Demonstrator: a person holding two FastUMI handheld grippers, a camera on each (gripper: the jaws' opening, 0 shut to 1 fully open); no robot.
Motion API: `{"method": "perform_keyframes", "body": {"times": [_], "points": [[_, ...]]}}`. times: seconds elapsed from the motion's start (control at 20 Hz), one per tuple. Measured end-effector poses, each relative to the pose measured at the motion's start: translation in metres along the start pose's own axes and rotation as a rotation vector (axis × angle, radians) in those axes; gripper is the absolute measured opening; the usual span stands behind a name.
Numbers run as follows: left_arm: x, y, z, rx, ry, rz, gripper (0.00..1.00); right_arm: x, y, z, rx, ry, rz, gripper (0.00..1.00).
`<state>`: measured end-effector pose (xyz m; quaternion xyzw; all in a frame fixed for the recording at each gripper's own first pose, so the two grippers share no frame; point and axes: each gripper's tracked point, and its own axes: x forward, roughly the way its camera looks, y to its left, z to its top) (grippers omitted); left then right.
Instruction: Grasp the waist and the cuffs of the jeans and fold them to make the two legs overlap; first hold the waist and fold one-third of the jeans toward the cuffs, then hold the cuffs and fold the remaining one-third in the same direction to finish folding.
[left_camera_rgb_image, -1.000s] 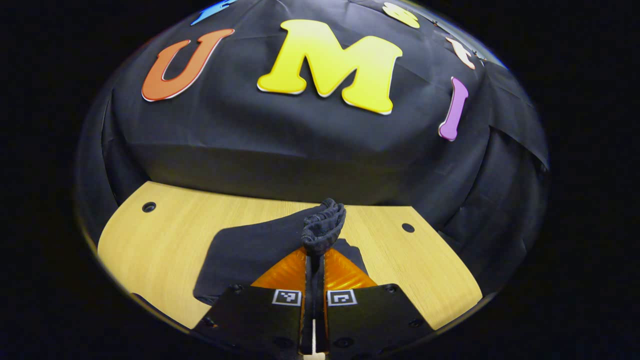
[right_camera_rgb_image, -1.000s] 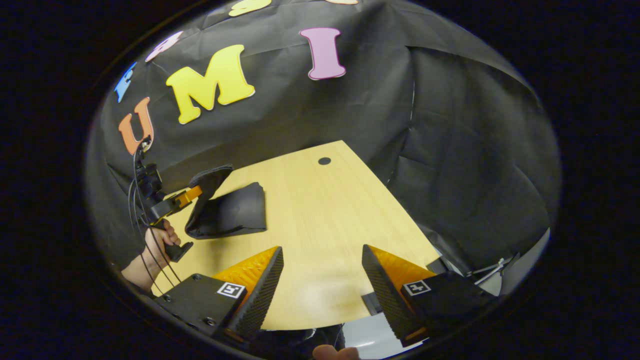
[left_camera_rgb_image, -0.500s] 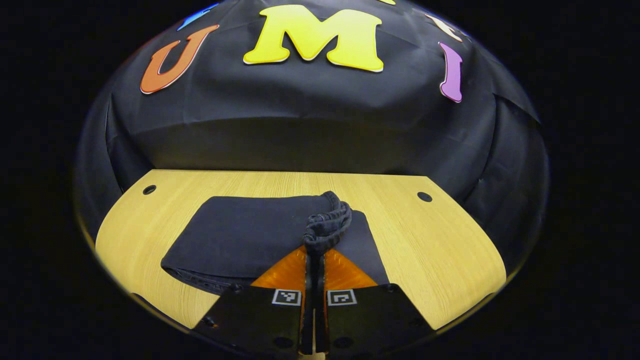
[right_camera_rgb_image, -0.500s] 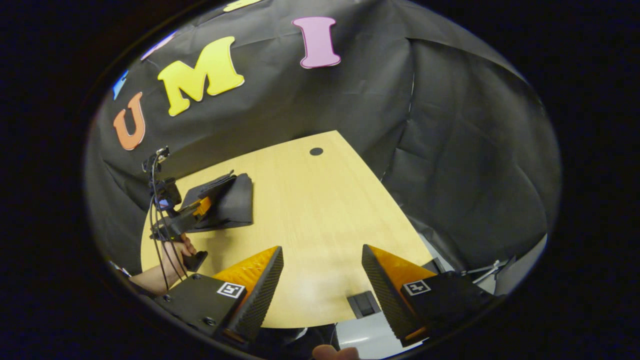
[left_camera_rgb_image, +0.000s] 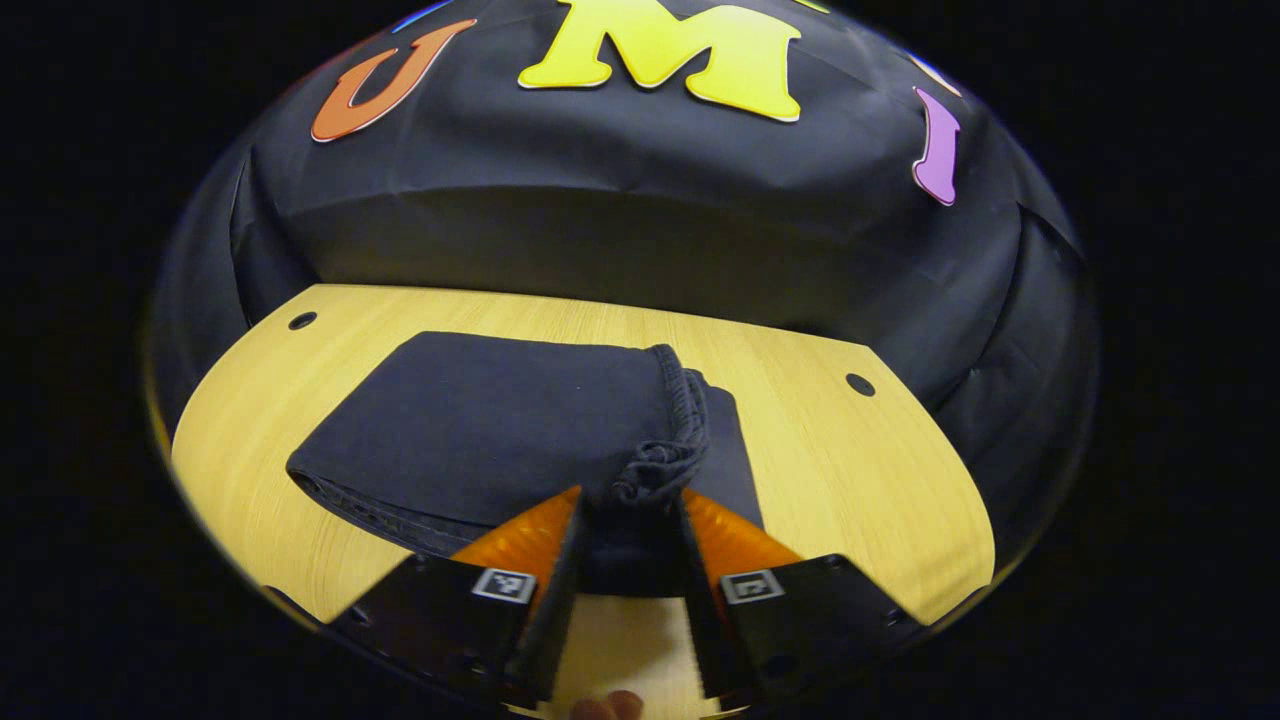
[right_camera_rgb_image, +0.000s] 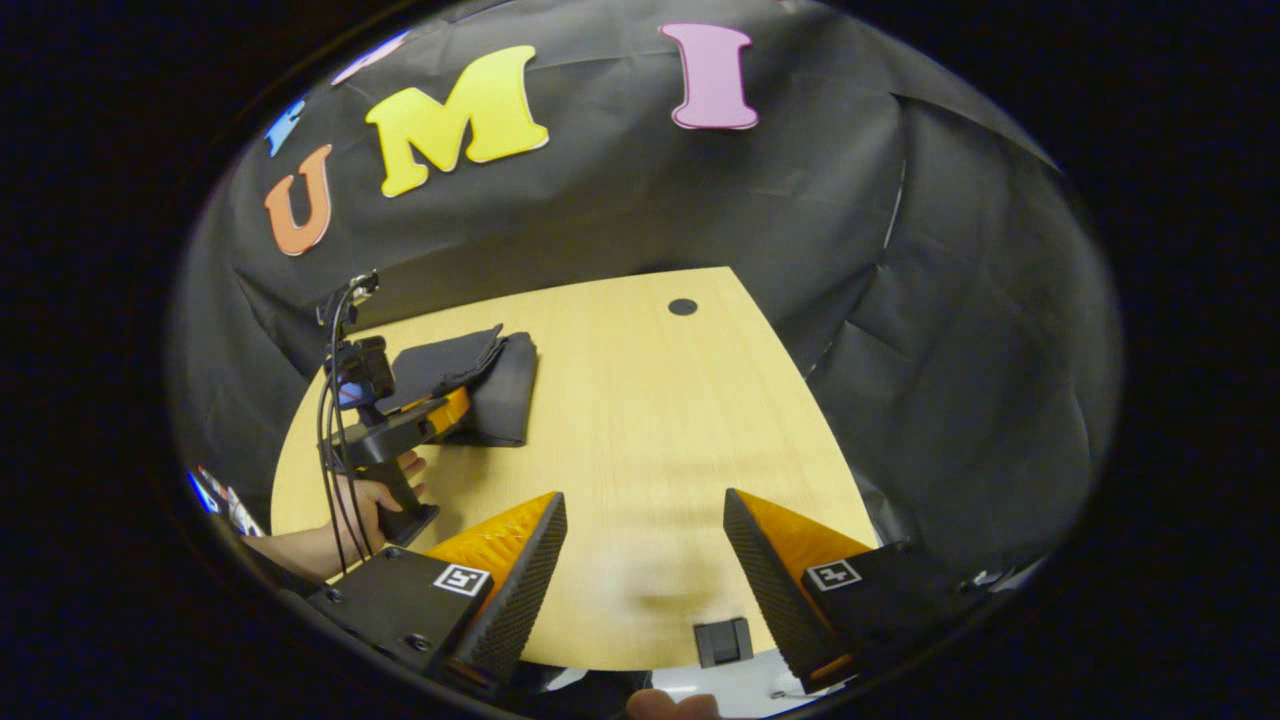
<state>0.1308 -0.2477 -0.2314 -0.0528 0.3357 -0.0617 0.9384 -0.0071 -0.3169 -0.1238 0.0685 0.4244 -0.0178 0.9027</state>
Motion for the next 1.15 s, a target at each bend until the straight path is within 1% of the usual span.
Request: {"method": "perform_keyframes", "body": {"times": [0.1, 0.15, 0.25, 0.35, 0.45, 0.55, 0.65, 0.7, 0.75, 0.8, 0.95, 1.05, 1.15], "points": [[-0.014, -0.012, 0.008, -0.018, -0.006, 0.017, 1.00, 0.006, 0.003, 0.011, -0.077, -0.036, 0.007, 0.98], [-0.025, -0.016, 0.014, -0.016, -0.014, 0.016, 1.00, 0.004, 0.008, 0.023, -0.118, -0.075, 0.013, 0.99], [-0.054, -0.024, 0.039, -0.003, -0.061, -0.012, 1.00, -0.004, 0.027, 0.052, -0.175, -0.174, 0.029, 0.98], [-0.090, -0.018, 0.073, 0.018, -0.143, -0.019, 1.00, -0.014, 0.054, 0.078, -0.198, -0.282, 0.052, 0.98], [-0.136, -0.004, 0.114, 0.029, -0.233, -0.007, 1.00, -0.025, 0.083, 0.099, -0.197, -0.385, 0.070, 0.98], [-0.183, 0.014, 0.152, 0.054, -0.346, 0.014, 1.00, -0.046, 0.113, 0.117, -0.181, -0.481, 0.092, 0.98], [-0.241, 0.030, 0.190, 0.106, -0.481, 0.037, 1.00, -0.074, 0.142, 0.135, -0.152, -0.578, 0.116, 0.98], [-0.269, 0.031, 0.206, 0.129, -0.549, 0.040, 1.00, -0.089, 0.154, 0.141, -0.145, -0.627, 0.121, 0.98], [-0.295, 0.033, 0.218, 0.146, -0.605, 0.036, 1.00, -0.103, 0.165, 0.146, -0.144, -0.670, 0.115, 0.95], [-0.316, 0.036, 0.221, 0.152, -0.645, 0.034, 0.99, -0.116, 0.175, 0.147, -0.148, -0.704, 0.107, 0.93], [-0.360, 0.038, 0.205, 0.131, -0.711, 0.021, 0.99, -0.156, 0.205, 0.140, -0.117, -0.788, 0.088, 0.93], [-0.378, 0.051, 0.194, 0.117, -0.712, 0.024, 0.99, -0.181, 0.210, 0.132, -0.081, -0.858, 0.058, 0.93], [-0.389, 0.066, 0.183, 0.110, -0.691, 0.046, 0.99, -0.201, 0.216, 0.122, -0.086, -0.917, 0.037, 0.92]]}}
